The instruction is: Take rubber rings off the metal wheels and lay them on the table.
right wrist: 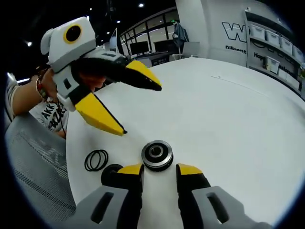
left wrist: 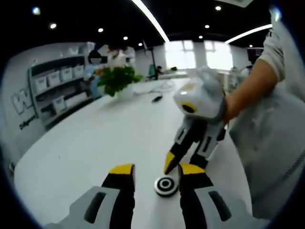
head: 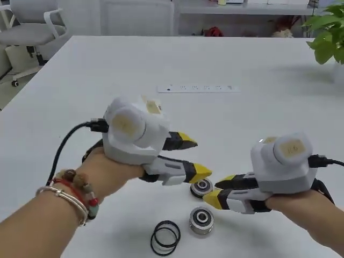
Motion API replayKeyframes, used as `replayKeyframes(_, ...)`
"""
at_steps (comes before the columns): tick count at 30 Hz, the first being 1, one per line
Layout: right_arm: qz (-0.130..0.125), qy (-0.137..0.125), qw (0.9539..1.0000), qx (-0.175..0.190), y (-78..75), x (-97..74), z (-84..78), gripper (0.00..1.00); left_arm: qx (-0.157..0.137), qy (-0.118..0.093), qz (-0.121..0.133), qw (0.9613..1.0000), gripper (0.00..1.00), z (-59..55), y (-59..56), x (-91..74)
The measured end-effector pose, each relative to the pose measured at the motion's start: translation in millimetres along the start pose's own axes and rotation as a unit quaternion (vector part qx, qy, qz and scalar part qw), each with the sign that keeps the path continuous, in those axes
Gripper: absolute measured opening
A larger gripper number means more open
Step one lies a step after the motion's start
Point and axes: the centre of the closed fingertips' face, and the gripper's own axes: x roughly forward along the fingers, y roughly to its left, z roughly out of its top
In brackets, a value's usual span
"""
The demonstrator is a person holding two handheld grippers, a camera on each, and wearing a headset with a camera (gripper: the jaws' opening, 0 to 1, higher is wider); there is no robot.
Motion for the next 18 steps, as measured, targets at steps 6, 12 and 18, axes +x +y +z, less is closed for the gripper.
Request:
replayKeyframes(6, 0.004, -0.006, 0.9999, -0.009, 3.6, 1.5, 1.8, 0.23, 0.017, 0.037, 0.003, 0.9991, 0.19, -30.6, -6.5, 13.1)
replayKeyframes(12, 0.006, -0.007, 0.9998, -0.015, 5.0, 3.7, 1.2, 0.23, -0.022, 0.040, -0.008, 0.9989, 0.20, -41.9, -12.2, 19.7)
replayKeyframes(18, 0.006, -0.006, 0.9999, -0.014, 5.1, 4.9, 0.0, 0.22, -0.033, 0.044, 0.002, 0.9985, 0.19, -46.8, -6.9, 20.3)
